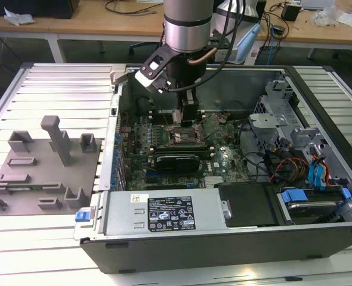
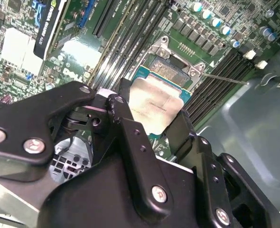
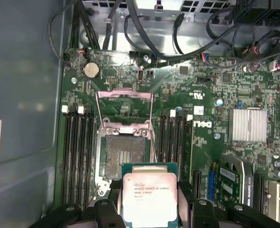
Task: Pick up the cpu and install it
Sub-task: 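Place the cpu into insertion slot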
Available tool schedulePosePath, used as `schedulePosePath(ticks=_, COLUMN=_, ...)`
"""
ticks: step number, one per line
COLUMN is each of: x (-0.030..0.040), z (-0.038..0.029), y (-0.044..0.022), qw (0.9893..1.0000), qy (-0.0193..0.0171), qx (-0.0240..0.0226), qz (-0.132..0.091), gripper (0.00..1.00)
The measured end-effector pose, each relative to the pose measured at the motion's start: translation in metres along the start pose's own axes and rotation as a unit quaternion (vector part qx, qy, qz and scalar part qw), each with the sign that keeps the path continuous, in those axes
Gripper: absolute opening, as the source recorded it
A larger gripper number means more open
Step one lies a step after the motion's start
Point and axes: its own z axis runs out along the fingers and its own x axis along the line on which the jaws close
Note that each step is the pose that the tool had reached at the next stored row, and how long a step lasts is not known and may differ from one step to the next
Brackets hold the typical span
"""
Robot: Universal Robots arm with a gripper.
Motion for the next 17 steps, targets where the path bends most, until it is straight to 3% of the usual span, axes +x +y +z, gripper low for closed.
schedulePosePath(ticks=2, x=0.0000, z=0.0000, y=-0.0001, qw=1.0000, qy=0.0000, qx=-0.0002, qz=0.000, gripper=0.55)
schedulePosePath(ticks=5, x=-0.0001, z=0.0019, y=-0.0001, qw=1.0000, qy=-0.0005, qx=-0.0057, qz=0.000, gripper=0.55)
schedulePosePath(ticks=9, x=0.0000, z=0.0023, y=-0.0002, qw=1.0000, qy=-0.0004, qx=-0.0069, qz=0.000, gripper=0.55)
schedulePosePath(ticks=11, x=0.0000, z=0.0032, y=-0.0003, qw=0.9999, qy=-0.0007, qx=-0.0132, qz=0.000, gripper=0.55)
schedulePosePath(ticks=17, x=0.0000, z=0.0033, y=-0.0003, qw=0.9999, qy=-0.0007, qx=-0.0138, qz=0.000, gripper=0.55)
